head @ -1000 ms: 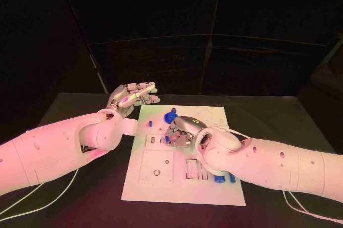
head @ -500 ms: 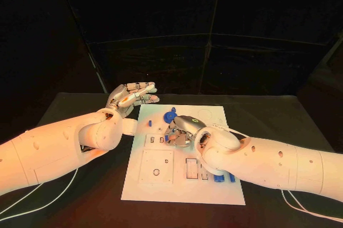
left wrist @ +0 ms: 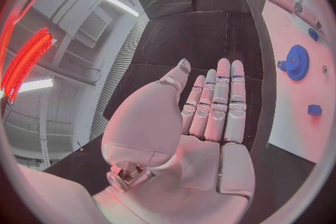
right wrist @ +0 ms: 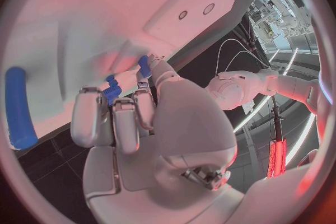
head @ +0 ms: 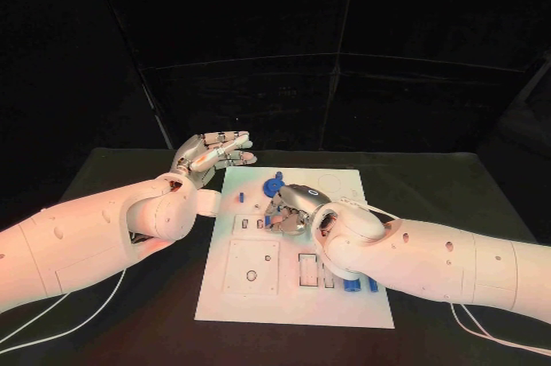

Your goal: Assemble the parts on the task board

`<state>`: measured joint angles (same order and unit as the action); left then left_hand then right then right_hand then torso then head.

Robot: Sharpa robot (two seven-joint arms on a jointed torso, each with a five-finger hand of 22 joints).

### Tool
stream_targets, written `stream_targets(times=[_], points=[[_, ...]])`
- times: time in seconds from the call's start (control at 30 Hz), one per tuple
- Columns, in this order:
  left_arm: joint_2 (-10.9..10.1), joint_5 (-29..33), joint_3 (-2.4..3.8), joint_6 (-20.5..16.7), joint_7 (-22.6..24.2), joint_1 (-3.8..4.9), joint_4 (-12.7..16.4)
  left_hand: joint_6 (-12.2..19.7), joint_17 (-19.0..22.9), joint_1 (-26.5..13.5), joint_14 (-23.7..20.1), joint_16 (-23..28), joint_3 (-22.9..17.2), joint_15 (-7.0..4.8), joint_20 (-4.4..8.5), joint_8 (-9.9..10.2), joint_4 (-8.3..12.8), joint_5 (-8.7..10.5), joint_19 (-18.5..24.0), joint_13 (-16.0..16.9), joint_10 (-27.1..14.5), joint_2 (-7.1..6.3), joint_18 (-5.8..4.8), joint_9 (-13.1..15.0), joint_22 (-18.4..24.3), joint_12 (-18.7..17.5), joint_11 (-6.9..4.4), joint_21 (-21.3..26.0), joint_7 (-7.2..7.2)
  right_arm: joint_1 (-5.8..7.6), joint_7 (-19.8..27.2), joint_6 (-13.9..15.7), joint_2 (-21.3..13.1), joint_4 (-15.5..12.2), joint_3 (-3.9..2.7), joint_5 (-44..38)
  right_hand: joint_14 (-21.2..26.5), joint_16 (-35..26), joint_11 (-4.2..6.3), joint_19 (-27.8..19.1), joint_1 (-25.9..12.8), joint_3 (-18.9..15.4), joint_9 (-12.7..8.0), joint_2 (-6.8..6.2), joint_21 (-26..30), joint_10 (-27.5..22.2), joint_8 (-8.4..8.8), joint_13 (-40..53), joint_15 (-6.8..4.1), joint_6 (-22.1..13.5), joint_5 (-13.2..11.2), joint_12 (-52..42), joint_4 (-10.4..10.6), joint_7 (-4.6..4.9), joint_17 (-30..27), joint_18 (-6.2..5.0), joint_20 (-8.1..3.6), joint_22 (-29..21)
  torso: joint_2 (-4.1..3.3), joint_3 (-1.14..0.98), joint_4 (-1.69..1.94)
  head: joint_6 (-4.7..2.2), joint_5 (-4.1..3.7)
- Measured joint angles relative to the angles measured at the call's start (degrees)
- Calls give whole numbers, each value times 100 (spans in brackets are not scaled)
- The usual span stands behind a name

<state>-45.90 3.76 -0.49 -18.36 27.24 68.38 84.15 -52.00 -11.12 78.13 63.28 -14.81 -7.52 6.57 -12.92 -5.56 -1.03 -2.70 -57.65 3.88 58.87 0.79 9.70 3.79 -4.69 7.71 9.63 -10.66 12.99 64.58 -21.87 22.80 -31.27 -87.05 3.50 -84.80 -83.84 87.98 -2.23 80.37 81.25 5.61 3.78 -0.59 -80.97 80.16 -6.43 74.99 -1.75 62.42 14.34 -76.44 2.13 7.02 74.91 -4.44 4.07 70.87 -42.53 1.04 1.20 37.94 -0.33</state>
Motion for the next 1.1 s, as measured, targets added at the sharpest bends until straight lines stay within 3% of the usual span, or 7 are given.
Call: stream_targets(times=[0.57, 0.67, 1.1], points=[[-1, 0, -1, 4, -4, 0, -5, 0, -5, 0, 0, 0, 0, 0, 0, 0, 0, 0, 0, -5, 0, 0, 0, 0, -1, 0, 0, 0, 0, -5, -42, -67, 15, 44, 7, -5, 0, -29, -23, -22, -120, 64, 3, -77, 26, -23, 79, -1, 0, -160, 1, 57, 16, 62, 0, -1, 22, -55, 0, 0, 0, 38, -9], [-1, 0, -2, 5, -4, 0, -10, 0, -5, 0, 0, 0, 0, 0, 0, 0, 0, 0, 0, -5, 0, 0, 0, 0, -1, 0, 0, 0, 0, -9, -58, -80, 15, 52, 10, -5, 0, -29, -23, -22, -150, 86, -4, -153, 26, -23, 99, -2, 0, -181, -55, 57, 25, 82, 0, 0, 22, -59, -1, 0, 0, 40, -10], [-1, 0, -5, 8, -6, 0, -22, 0, -4, 0, 0, 0, 0, 0, 0, 0, 0, 0, 0, -4, 0, 0, 0, 0, 4, 0, 0, 0, 0, -7, -84, -89, 17, 52, 7, -6, -21, -29, -44, -43, -261, 77, -7, -264, 49, -44, 132, -2, 21, -242, -191, 79, 63, 103, 4, 0, 43, -82, 0, -1, 0, 54, -9]])
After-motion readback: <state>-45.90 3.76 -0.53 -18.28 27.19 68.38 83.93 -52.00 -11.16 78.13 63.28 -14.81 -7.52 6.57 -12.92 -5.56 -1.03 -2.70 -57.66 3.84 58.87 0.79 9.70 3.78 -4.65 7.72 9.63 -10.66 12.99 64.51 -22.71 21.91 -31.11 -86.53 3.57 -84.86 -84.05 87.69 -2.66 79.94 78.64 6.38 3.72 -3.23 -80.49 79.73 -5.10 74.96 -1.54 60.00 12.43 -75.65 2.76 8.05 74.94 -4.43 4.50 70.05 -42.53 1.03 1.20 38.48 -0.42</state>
